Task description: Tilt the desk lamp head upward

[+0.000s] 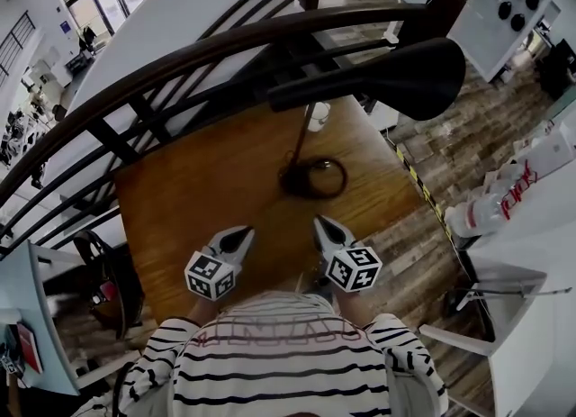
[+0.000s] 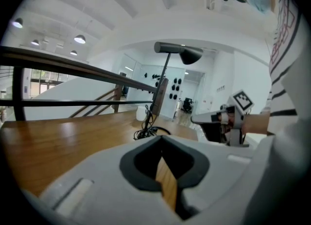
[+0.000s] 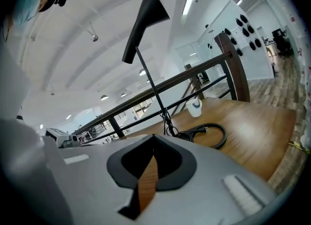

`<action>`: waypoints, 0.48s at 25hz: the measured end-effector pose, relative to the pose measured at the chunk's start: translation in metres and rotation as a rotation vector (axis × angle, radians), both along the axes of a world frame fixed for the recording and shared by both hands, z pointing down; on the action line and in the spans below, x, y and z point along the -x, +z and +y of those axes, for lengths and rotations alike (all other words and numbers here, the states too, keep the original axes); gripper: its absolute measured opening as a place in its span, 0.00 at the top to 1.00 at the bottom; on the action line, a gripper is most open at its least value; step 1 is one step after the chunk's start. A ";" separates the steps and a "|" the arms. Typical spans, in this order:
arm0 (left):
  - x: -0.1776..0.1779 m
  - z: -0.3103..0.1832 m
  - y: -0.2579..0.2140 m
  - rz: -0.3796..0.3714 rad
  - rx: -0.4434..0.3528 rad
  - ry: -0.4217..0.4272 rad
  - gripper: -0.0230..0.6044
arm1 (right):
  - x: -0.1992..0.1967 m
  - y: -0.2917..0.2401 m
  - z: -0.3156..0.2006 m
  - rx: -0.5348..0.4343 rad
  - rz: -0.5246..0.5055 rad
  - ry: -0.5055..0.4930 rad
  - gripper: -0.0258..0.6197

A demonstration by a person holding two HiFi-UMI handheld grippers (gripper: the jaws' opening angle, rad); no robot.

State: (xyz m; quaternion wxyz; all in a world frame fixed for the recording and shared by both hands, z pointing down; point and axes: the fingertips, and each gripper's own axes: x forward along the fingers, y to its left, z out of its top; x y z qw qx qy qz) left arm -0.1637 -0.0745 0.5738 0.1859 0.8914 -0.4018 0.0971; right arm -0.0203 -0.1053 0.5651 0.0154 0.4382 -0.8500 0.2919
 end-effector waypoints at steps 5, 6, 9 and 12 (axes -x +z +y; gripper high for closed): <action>0.003 0.017 0.004 0.012 0.018 0.007 0.96 | 0.008 0.007 0.018 0.025 0.038 -0.029 0.96; 0.004 0.020 0.004 0.014 0.020 0.007 0.96 | 0.010 0.007 0.021 0.024 0.049 -0.039 0.96; 0.002 0.024 0.005 0.017 0.026 0.011 0.96 | 0.013 0.005 0.028 0.015 0.081 -0.060 0.96; -0.002 0.028 0.007 0.021 0.032 0.019 0.96 | 0.013 0.004 0.032 0.012 0.086 -0.069 0.96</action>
